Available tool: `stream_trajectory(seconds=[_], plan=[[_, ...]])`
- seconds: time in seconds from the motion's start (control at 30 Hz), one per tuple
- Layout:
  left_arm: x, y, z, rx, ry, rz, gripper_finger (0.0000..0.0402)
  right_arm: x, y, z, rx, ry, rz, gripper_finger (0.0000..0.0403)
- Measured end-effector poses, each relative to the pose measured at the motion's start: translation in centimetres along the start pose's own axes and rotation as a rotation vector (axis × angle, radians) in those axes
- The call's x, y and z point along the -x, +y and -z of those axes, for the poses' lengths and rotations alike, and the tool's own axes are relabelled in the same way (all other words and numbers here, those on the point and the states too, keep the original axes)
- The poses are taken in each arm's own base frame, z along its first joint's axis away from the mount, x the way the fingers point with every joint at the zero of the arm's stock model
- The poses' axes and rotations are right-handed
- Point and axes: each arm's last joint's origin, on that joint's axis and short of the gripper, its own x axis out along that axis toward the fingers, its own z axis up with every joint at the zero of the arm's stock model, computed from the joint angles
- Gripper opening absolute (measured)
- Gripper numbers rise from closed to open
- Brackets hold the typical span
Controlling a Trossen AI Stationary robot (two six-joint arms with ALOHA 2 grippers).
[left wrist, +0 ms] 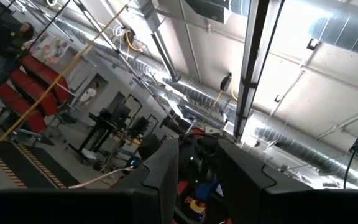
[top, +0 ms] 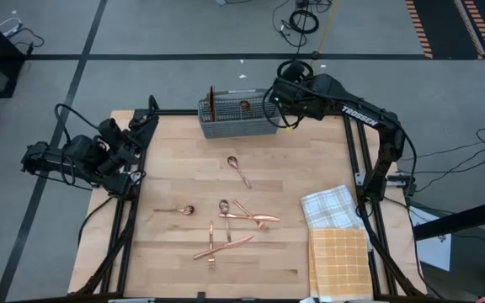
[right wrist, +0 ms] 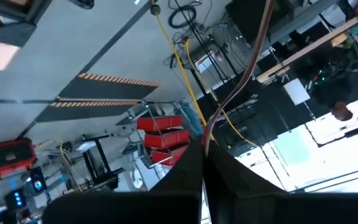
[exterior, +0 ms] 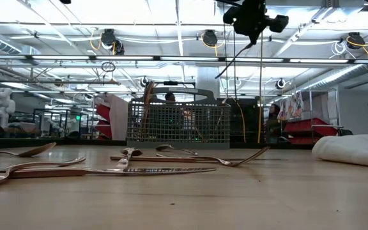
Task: Sort silverware
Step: Put the top right bronze fork into the gray silverware rack
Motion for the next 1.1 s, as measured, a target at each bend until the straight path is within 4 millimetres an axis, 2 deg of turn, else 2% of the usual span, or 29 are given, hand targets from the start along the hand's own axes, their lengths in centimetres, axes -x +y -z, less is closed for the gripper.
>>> stream_trajectory(seconds=[0.17,0.33,0.53,0.77,1.1], plan=[[0.0,0.0,0.1,-0.032,0.005,-0.005,0.0114,0.0,0.0,0.0,0.063,0.003,0.002,0.0000],[0.0,0.1,0.0,-0.057,0.001,-0.023,0.0114,0.0,-0.1,-0.4,0.119,-0.129,-0.013,0.0000],[0.0,0.2,0.0,-0.071,-0.003,-0.049,0.0114,-0.3,-0.4,-0.4,0.182,-0.157,-0.006,0.0000],[0.0,0.2,0.0,-0.085,-0.002,-0.049,0.0114,-0.9,-0.7,-1.3,0.240,-0.201,-0.017,0.0000],[0.0,0.3,0.2,-0.098,0.012,-0.070,0.0114,-3.0,-0.7,-2.7,0.341,-0.183,-0.042,0.0000]])
